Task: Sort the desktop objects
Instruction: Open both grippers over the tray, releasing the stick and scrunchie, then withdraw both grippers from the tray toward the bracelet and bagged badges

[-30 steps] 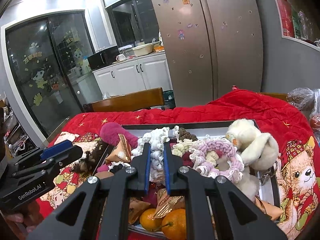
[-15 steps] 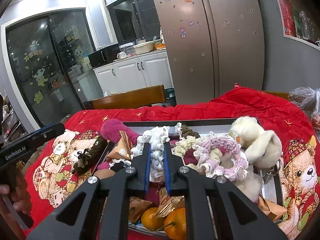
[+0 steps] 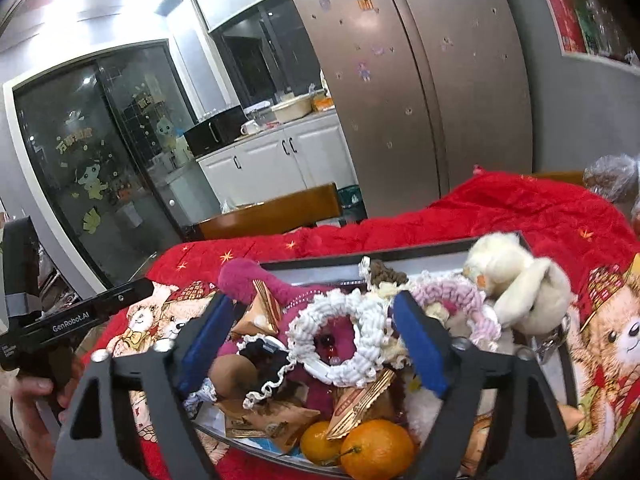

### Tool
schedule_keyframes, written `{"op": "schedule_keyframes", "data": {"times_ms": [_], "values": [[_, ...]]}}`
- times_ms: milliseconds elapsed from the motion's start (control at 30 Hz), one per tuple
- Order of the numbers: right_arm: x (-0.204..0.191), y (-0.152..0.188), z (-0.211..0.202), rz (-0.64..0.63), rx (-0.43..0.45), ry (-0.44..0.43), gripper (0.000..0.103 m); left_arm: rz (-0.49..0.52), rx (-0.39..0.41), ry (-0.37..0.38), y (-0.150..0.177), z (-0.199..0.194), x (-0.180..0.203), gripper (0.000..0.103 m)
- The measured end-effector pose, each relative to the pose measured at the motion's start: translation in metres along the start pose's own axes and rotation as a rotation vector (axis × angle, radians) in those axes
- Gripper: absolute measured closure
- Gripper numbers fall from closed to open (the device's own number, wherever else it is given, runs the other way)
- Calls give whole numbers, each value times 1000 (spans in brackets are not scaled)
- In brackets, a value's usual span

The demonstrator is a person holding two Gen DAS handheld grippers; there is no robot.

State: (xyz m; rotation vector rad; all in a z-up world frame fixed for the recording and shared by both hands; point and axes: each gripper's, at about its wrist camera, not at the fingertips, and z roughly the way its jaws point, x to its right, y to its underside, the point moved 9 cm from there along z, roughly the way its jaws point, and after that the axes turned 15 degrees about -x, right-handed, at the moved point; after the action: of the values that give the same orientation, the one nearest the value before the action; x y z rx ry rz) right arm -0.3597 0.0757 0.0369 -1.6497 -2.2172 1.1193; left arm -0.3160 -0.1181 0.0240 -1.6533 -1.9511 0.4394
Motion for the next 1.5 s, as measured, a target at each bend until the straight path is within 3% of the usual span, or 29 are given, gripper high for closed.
{"op": "schedule_keyframes", "data": {"times_ms": [100, 233, 600, 800, 1033, 1233, 1400, 1500], "values": [[-3, -2, -5, -7, 17, -1, 0, 32, 3, -33, 0, -1, 2, 29], [-2, -3, -5, 10, 11, -14, 0, 40, 5, -86, 0, 0, -2, 27], [-1, -2, 1, 0, -11, 2, 0, 29, -23, -122, 3, 18, -15, 25], [-4, -4, -5, -7, -1, 0, 0, 39, 9, -117, 0, 6, -10, 25], [-29, -16, -61, -60, 86, 25, 0, 81, 104, -72, -1, -56, 28, 24], [-53, -7, -116, -70, 124, 31, 0, 81, 168, -61, 17, -113, 50, 19], [-62, 3, -164, -87, 164, 83, 0, 87, 206, -38, 32, -140, 61, 18], [-65, 9, -185, -86, 173, 101, 0, 107, 190, -50, 44, -144, 66, 18]]}}
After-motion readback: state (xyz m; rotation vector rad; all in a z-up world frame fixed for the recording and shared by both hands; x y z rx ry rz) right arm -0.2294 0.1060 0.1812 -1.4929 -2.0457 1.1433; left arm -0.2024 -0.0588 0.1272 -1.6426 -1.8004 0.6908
